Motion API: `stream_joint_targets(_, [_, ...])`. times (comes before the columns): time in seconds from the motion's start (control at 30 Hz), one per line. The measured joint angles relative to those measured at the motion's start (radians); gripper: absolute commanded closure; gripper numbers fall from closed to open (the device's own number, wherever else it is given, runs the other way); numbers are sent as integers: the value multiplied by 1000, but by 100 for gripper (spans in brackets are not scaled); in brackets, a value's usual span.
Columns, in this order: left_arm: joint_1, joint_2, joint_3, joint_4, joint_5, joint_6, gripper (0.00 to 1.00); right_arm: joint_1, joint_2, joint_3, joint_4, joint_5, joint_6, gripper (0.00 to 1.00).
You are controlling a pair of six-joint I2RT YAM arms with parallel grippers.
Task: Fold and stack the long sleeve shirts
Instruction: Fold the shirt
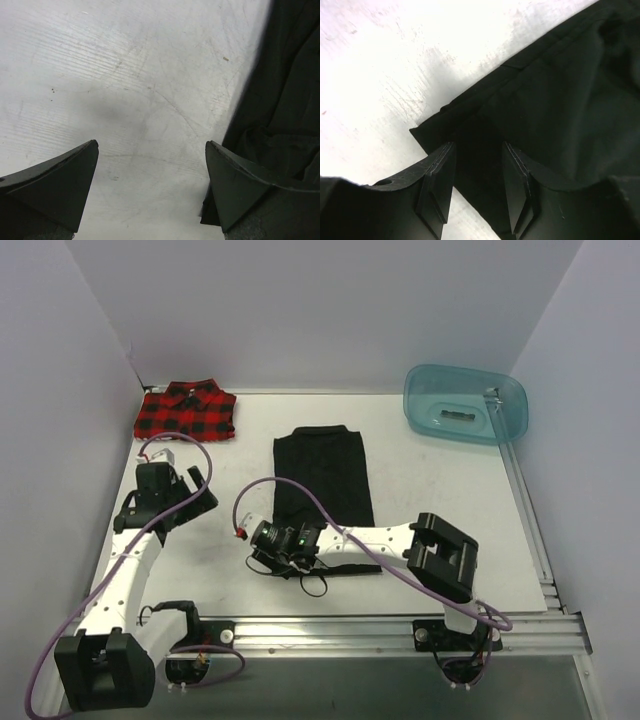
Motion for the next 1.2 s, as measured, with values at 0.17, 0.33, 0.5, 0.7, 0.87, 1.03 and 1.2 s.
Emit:
stream_joint_targets(0.17, [15,22,0,2,15,7,3,6,50,14,-6,7,0,58])
stream_joint_targets(0.33, [29,25,0,3,30,10,3,6,62,37,-3,7,0,60])
stream_joint_targets(0.5, [34,25,0,3,42,10,2,6,82,41,0,13,-6,77])
stream_joint_targets(0.7, [36,25,0,3,47,10,3,6,94,41,2,33,-23,95])
stream_joint_targets(0.87, [40,26,0,3,50,10,3,6,94,41,2,40,-26,100])
stream_joint_targets(1.03, [39,26,0,3,55,10,3,6,93,41,2,49,-26,100])
stream_joint_targets(1.2, [39,26,0,3,58,10,3,0,68,41,0,55,-25,100])
